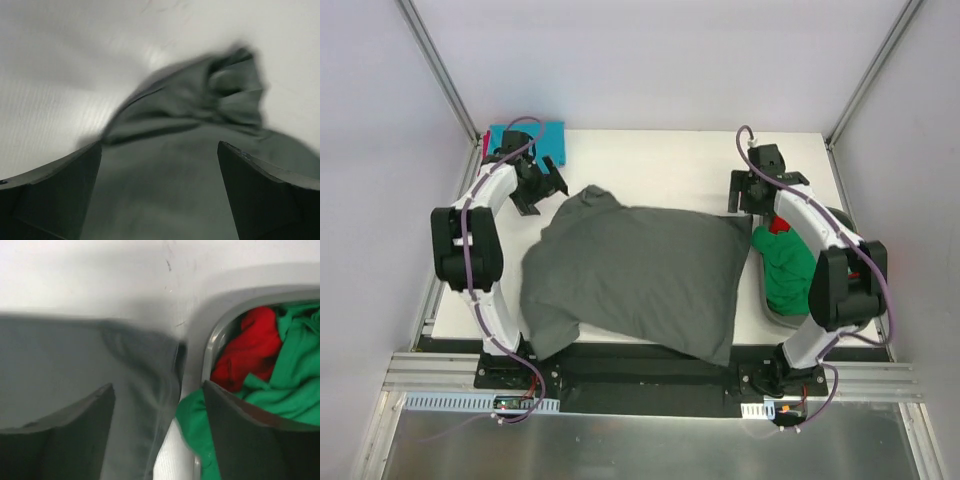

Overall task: Fold and stack the t-shirts
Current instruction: Flatten out the tshirt

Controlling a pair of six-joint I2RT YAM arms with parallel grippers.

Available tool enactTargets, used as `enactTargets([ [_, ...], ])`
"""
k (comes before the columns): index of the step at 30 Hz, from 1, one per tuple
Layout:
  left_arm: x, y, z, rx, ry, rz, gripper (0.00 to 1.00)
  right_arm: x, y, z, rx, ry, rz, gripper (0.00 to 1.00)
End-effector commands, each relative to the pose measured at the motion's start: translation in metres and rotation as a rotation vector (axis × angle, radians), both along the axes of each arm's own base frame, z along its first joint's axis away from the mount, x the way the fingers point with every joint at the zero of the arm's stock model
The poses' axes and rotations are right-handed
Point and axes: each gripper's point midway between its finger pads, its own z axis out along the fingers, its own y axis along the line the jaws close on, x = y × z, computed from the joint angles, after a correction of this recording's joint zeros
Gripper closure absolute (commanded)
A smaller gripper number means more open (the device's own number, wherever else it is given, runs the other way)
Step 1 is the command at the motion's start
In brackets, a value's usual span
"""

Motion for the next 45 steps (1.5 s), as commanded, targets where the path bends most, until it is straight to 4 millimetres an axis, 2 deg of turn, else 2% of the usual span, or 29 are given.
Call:
enactTargets([
  [1, 0.003, 0.005, 0.028, 0.063, -0.053, -0.008, 0.01, 0.047, 0.011, 0.044, 0.050, -0.132, 0.058, 0.11],
  [2, 0.002, 0.008, 0.028, 0.074, -0.054, -0.004, 0.01, 0.048, 0.014, 0.046, 0.059, -0.135, 0.074, 0.08],
  [3, -0.003, -0.004, 0.026, 0.079, -0.049, -0.029, 0.01, 0.048, 0.016, 0.051, 0.068, -0.149, 0.093, 0.06],
  [5, -0.012, -0.009, 0.023, 0.079, -0.040, -0.036, 0.01, 0.042, 0.026, 0.057, 0.113, -0.170, 0.128, 0.03],
  [9, -0.030, -0.027, 0.008, 0.038, 0.006, -0.087, 0.01, 0.006, 0.050, 0.054, 0.207, -0.148, 0.214, 0.04],
  [14, -0.059, -0.050, -0.022, 0.056, 0.077, -0.145, 0.01, -0.056, 0.075, 0.027, 0.236, -0.083, 0.305, 0.04],
  [16, -0.074, -0.057, -0.034, 0.063, 0.110, -0.163, 0.01, -0.080, 0.077, 0.007, 0.231, -0.043, 0.306, 0.04],
  [18, -0.090, -0.061, -0.048, 0.063, 0.144, -0.162, 0.01, -0.096, 0.083, -0.005, 0.245, -0.023, 0.317, 0.04],
  [23, -0.139, -0.046, -0.097, 0.095, 0.290, -0.092, 0.01, -0.125, 0.086, -0.042, 0.257, 0.062, 0.302, 0.04],
  [26, -0.170, -0.037, -0.120, 0.109, 0.376, -0.053, 0.01, -0.137, 0.086, -0.063, 0.242, 0.111, 0.305, 0.04],
  [29, -0.196, -0.026, -0.131, 0.131, 0.419, -0.004, 0.01, -0.141, 0.088, -0.077, 0.234, 0.131, 0.308, 0.04],
  [35, -0.225, -0.005, -0.127, 0.148, 0.386, 0.094, 0.01, -0.137, 0.084, -0.105, 0.188, 0.201, 0.262, 0.04],
  [38, -0.224, 0.002, -0.121, 0.160, 0.352, 0.112, 0.01, -0.127, 0.078, -0.112, 0.138, 0.200, 0.230, 0.04],
  [42, -0.218, -0.003, -0.116, 0.142, 0.341, 0.097, 0.01, -0.117, 0.079, -0.121, 0.109, 0.227, 0.215, 0.04],
  [45, -0.214, -0.003, -0.117, 0.145, 0.346, 0.101, 0.01, -0.112, 0.072, -0.132, 0.082, 0.250, 0.160, 0.04],
])
